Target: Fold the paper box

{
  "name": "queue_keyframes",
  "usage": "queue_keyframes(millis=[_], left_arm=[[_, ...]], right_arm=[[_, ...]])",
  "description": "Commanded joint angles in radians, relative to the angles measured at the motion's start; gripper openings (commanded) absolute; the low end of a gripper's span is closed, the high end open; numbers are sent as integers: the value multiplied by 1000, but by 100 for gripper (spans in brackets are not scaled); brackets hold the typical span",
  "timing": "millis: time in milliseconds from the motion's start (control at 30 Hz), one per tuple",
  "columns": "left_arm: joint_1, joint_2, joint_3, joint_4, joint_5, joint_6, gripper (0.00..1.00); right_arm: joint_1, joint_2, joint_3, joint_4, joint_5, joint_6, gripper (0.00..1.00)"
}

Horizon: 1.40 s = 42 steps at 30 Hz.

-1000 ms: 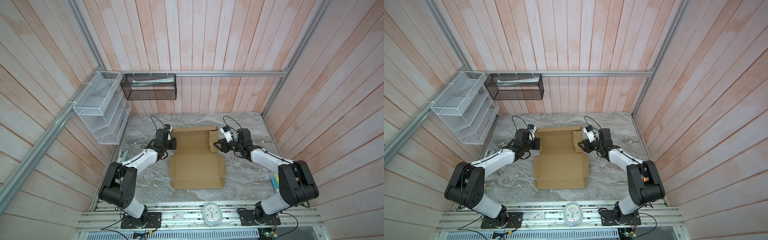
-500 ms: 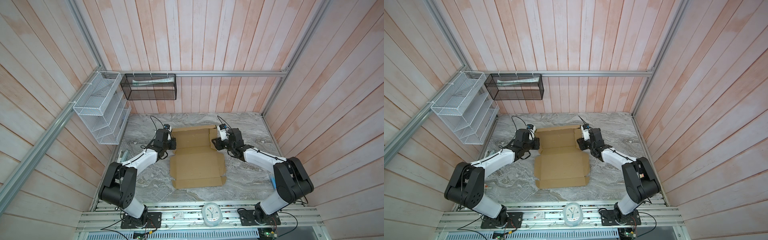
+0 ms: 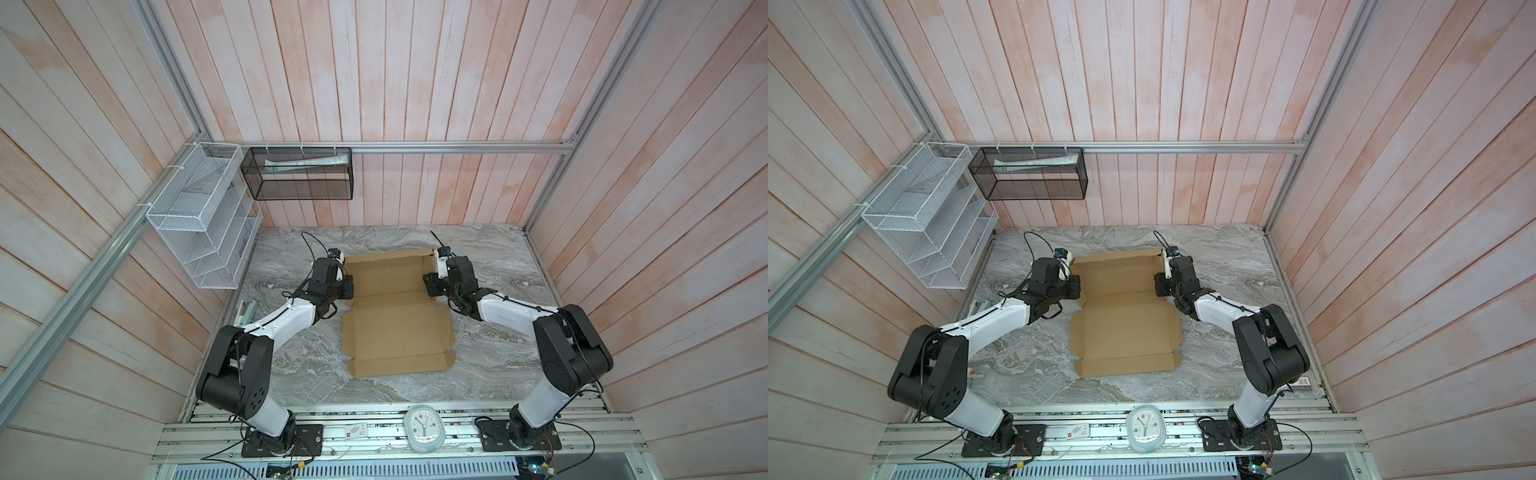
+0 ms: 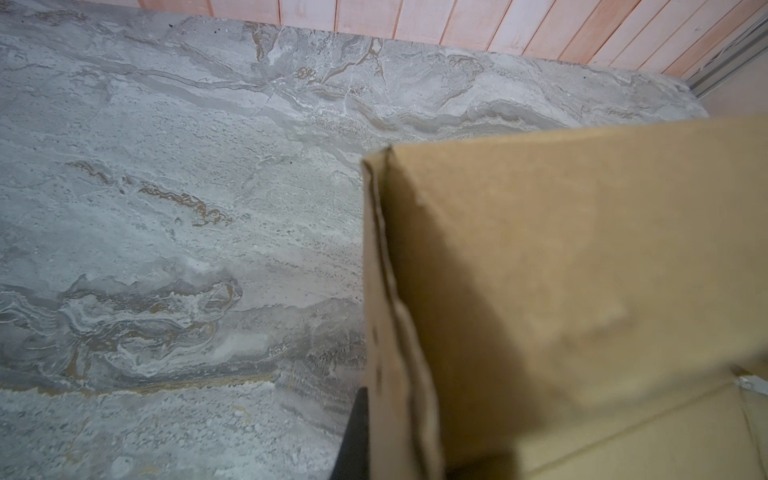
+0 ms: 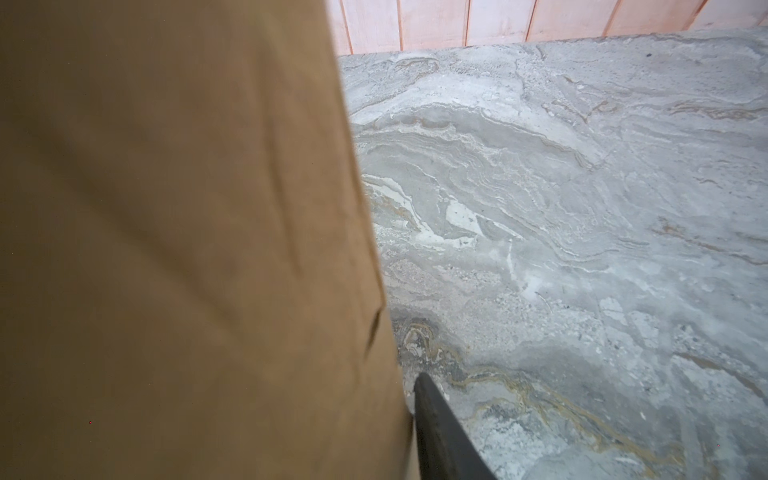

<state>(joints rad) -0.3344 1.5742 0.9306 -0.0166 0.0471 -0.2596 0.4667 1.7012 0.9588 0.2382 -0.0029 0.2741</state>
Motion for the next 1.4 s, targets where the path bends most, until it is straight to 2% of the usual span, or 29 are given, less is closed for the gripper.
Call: queue_keyframes(millis=[0,300,1000,1200,1367], left_arm=[[-15,-35,-1,-1,7,-32,0],[-26,-61,-14,-14,-39,-42,0],[-40,-83,-16,-21,-118,-73,0],[-44,-79,-13,-25,-154,-74,0],[-49,-74,-13,-28,-177,-68,0]], right_arm=[[22,29,37,-9,66,26,37],[45,41,41,-49,133,53,28],[48,58,47,-130,227,42,15],[49,71,71,-155,228,43,15],[48,59,93,-154,209,40,20]])
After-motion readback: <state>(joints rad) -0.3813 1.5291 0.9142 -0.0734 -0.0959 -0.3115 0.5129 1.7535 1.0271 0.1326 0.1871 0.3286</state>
